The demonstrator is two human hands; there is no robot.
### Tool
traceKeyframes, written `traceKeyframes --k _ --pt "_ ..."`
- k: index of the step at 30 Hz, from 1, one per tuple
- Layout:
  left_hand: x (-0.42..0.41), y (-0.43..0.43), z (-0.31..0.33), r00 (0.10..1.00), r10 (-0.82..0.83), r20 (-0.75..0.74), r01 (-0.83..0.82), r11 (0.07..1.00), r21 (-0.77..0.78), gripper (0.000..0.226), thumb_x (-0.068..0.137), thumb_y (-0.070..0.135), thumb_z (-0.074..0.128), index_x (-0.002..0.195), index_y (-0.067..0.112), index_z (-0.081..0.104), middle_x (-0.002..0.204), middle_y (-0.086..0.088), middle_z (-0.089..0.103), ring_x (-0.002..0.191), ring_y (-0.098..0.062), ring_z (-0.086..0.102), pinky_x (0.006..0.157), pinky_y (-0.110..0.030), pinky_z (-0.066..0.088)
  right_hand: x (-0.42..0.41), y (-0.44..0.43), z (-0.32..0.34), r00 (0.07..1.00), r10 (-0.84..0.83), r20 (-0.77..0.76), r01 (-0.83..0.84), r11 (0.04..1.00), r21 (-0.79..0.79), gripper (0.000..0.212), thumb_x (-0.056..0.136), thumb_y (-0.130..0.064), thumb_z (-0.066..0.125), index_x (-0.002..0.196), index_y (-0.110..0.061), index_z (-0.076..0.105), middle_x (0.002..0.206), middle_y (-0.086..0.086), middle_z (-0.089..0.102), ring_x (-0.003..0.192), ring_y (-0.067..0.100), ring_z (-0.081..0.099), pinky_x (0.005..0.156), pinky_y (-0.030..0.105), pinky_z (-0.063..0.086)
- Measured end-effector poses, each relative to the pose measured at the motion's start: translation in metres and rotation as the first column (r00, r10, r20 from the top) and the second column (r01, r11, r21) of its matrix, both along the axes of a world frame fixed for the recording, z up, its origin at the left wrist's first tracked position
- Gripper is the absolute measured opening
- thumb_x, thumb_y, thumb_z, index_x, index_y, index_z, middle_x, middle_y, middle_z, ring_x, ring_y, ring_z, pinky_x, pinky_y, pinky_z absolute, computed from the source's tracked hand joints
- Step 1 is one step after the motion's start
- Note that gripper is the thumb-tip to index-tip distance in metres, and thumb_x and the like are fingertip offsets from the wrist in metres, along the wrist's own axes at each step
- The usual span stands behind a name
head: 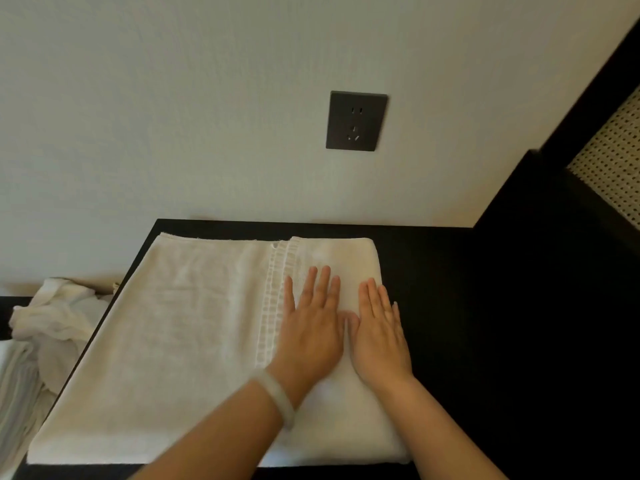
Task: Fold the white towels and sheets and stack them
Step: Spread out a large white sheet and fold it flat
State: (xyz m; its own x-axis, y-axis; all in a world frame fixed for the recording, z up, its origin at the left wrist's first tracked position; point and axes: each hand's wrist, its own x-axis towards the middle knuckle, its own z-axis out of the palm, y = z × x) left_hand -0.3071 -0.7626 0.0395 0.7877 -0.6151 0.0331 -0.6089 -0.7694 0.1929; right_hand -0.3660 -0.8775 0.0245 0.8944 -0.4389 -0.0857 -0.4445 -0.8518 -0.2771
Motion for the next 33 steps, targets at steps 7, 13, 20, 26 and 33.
traceKeyframes --k 7,13,20,26,33 --pt "-0.050 0.049 -0.016 0.995 -0.098 -0.036 0.099 0.995 0.023 0.063 0.094 0.051 -0.011 0.150 0.026 -0.025 0.157 0.006 -0.034 0.142 -0.013 -0.037 0.115 -0.049 -0.025 -0.012 0.036 0.031 0.998 0.058 0.019 -0.055 0.987 -0.150 0.061 0.100 -0.038 0.002 0.154 -0.011 -0.001 0.163 0.006 -0.005 0.149 0.019 -0.014 0.119 0.046 -0.015" --pt "-0.047 0.048 -0.020 0.995 -0.088 -0.056 0.088 0.996 0.007 0.064 0.093 0.045 -0.013 0.153 0.024 -0.020 0.159 0.005 -0.028 0.143 -0.012 -0.034 0.118 -0.048 -0.019 -0.062 0.036 0.005 0.993 0.107 -0.044 -0.110 0.991 -0.081 0.063 0.094 -0.047 -0.006 0.150 -0.021 -0.019 0.162 -0.005 -0.020 0.145 0.006 -0.027 0.120 0.035 -0.017" --pt "-0.046 0.050 -0.018 0.991 -0.107 -0.083 0.105 0.994 -0.024 0.065 0.093 0.048 -0.013 0.153 0.025 -0.017 0.159 0.007 -0.026 0.143 -0.011 -0.033 0.117 -0.045 -0.023 -0.093 0.037 -0.005 0.996 -0.084 0.032 0.083 0.996 0.025 0.062 0.101 -0.048 0.010 0.148 -0.028 -0.024 0.163 -0.009 -0.016 0.143 -0.003 -0.021 0.118 0.024 -0.015" --pt "-0.039 0.080 -0.015 0.985 -0.144 -0.094 0.139 0.988 -0.063 0.066 0.091 0.051 -0.013 0.154 0.029 -0.015 0.160 0.008 -0.025 0.144 -0.009 -0.032 0.120 -0.040 -0.017 -0.072 0.065 0.024 0.996 -0.029 0.086 0.044 0.983 -0.177 0.065 0.101 -0.043 0.020 0.154 -0.007 0.010 0.163 0.013 0.018 0.150 0.022 0.010 0.122 0.040 0.004" --pt "-0.018 0.154 -0.006 0.997 0.023 -0.073 -0.020 0.999 0.044 0.059 0.097 0.042 0.025 0.147 0.016 0.044 0.154 -0.007 0.038 0.143 -0.027 0.034 0.111 -0.045 0.016 -0.007 0.107 0.008 0.980 0.192 -0.046 -0.195 0.976 -0.096 0.062 0.102 -0.046 0.008 0.149 -0.020 -0.024 0.161 -0.002 -0.026 0.144 0.010 -0.031 0.118 0.037 -0.024"
